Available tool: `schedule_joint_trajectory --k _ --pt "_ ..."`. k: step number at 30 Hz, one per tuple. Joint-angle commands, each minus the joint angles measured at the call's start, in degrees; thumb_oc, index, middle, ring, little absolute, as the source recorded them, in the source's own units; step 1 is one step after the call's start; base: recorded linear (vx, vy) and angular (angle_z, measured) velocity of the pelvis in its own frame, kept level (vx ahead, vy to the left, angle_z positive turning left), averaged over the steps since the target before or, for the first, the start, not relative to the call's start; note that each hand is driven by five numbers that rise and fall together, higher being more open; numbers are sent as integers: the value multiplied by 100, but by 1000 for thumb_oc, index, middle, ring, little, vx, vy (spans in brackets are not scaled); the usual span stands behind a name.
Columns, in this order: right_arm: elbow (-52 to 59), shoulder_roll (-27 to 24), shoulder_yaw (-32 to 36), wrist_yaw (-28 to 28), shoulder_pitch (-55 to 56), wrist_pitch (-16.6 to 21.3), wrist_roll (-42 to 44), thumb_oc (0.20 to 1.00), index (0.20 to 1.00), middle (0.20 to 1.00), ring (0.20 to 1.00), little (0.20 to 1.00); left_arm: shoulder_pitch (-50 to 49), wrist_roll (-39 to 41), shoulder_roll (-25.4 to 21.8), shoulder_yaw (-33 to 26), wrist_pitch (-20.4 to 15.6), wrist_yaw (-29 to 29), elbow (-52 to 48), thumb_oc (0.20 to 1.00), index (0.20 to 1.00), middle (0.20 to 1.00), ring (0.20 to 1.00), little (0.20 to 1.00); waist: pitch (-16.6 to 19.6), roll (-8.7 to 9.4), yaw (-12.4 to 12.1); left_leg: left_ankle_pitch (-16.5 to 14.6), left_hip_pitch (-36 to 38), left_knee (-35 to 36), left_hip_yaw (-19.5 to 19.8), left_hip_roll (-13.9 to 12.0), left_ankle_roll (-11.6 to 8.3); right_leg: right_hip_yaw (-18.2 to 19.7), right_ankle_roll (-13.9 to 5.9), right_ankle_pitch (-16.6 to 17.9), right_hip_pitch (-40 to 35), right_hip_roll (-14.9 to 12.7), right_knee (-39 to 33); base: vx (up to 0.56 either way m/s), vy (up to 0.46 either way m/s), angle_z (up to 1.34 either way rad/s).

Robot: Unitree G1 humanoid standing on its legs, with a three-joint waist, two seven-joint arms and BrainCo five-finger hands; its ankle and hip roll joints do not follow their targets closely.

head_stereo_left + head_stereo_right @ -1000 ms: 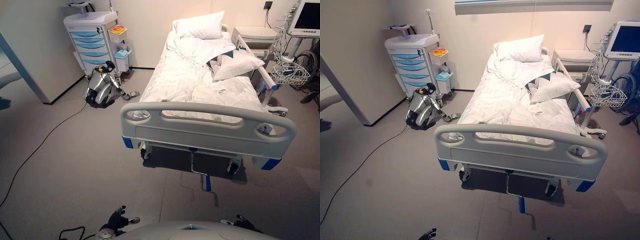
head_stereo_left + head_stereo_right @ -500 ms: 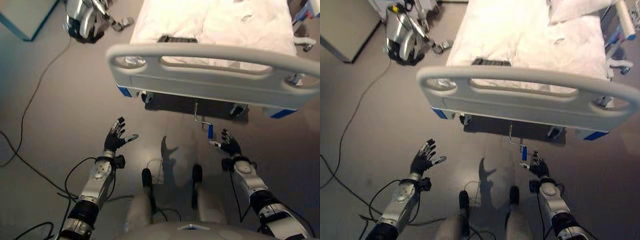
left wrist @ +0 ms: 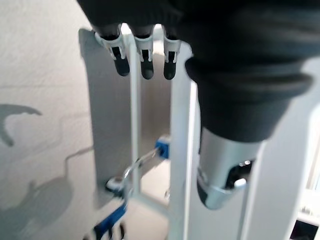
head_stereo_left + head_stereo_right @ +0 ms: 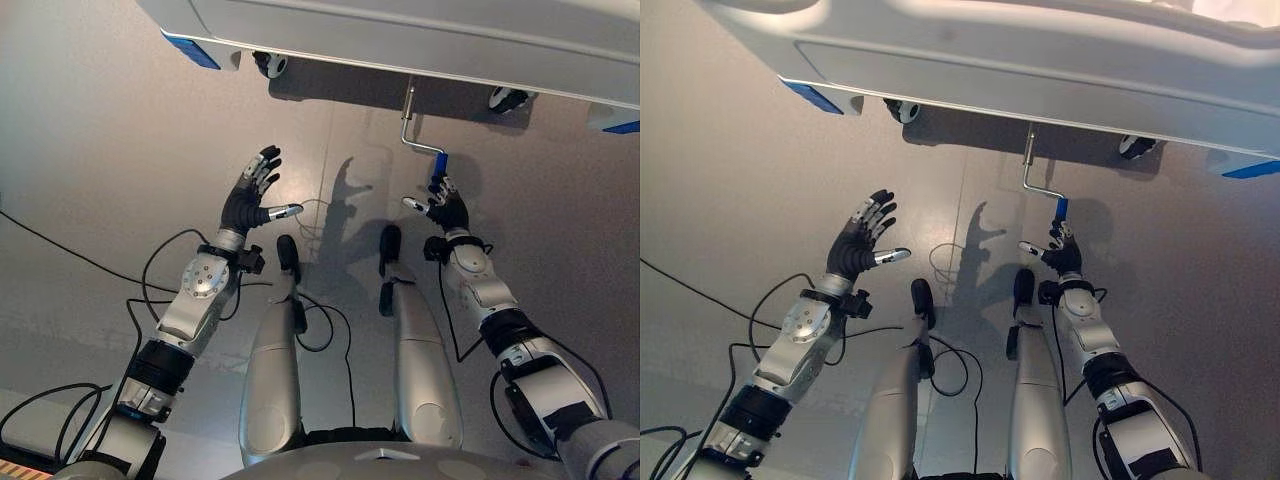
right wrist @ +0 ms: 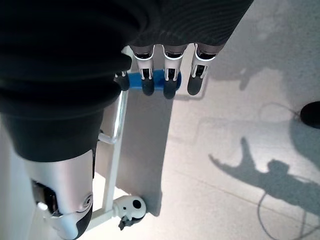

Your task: Raise the hospital bed

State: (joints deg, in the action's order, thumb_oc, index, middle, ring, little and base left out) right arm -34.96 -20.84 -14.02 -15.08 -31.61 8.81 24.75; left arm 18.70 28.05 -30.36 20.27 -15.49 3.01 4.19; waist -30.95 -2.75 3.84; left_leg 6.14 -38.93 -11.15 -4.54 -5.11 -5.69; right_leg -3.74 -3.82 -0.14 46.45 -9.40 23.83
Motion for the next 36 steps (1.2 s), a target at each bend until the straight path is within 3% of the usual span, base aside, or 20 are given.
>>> schedule_joint_trajectory --k 1,12,16,28,32,36 --pt "349 -59 -17 -167 10 296 243 1000 1000 1000 1000 1000 44 49 -215 12 -212 118 -670 1000 1000 1000 1000 1000 116 129 93 -472 -573 -856 42 81 144 155 -446 469 86 21 -586 -8 37 -2" --pt "558 -178 39 -391 -466 433 726 1000 1000 1000 1000 1000 597 70 -450 273 -209 268 -1481 1000 1000 1000 1000 1000 116 106 113 -508 -1413 -980 -48 149 169 259 -479 605 935 11 -596 2 10 0" --pt "728 -195 36 -335 -494 517 1112 1000 1000 1000 1000 1000 598 59 -520 270 -201 346 -1628 1000 1000 1000 1000 1000 116 164 125 -459 -1427 -840 -65 161 159 254 -493 679 963 19 -764 0 0 0" --pt "-194 -601 -60 -235 -1188 389 1934 1000 1000 1000 1000 1000 638 81 -610 321 -147 418 -1831 1000 1000 1000 1000 1000 116 255 110 -287 -1362 -455 -39 179 88 157 -512 783 865 73 -1139 1 -3 0" --pt "-33 -736 -131 -138 -1125 382 2097 1000 1000 1000 1000 1000 570 109 -618 286 -137 427 -1883 1000 1000 1000 1000 1000 116 304 131 -277 -1319 -420 -42 171 81 127 -510 791 821 67 -1179 0 0 0" --pt "823 -1260 -360 122 -796 333 2199 1000 1000 1000 1000 1000 431 126 -778 194 -132 407 -2032 1000 1000 1000 1000 1000 116 446 199 -254 -1277 -360 -17 169 59 99 -519 811 767 93 -1250 7 -8 0"
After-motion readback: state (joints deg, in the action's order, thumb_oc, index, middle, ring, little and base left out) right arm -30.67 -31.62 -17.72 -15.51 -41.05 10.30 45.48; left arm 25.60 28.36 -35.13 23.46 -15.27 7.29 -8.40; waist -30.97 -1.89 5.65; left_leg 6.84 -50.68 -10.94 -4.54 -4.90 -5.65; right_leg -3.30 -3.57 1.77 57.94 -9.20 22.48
